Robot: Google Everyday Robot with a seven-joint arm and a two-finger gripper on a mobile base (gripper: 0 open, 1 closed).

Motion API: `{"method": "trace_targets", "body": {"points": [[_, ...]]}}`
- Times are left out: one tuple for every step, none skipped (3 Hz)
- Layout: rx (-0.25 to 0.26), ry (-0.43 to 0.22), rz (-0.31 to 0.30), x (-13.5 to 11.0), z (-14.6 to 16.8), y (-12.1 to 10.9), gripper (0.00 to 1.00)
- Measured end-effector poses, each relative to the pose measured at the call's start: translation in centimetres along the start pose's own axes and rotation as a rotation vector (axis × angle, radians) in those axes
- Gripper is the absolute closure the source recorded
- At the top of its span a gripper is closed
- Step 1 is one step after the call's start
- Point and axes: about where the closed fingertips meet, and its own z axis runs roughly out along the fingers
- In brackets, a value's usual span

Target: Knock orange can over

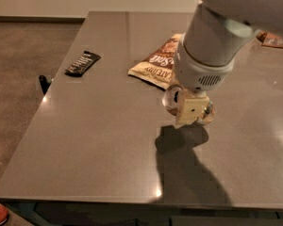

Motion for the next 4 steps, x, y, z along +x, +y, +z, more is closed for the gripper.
{"method": "trace_targets", "body": {"points": [[-0.011,0.07,-0.026,0.9,1.7,-0.5,0.82],[-0.025,0.116,-0.045,1.5,3.2,-0.8,0.59],[-0.056,0.155,-0.063,2.0,5.1,-0.5,0.28],[-0.075,0.167,-0.071,2.2,5.9,-0.2,0.05]]}}
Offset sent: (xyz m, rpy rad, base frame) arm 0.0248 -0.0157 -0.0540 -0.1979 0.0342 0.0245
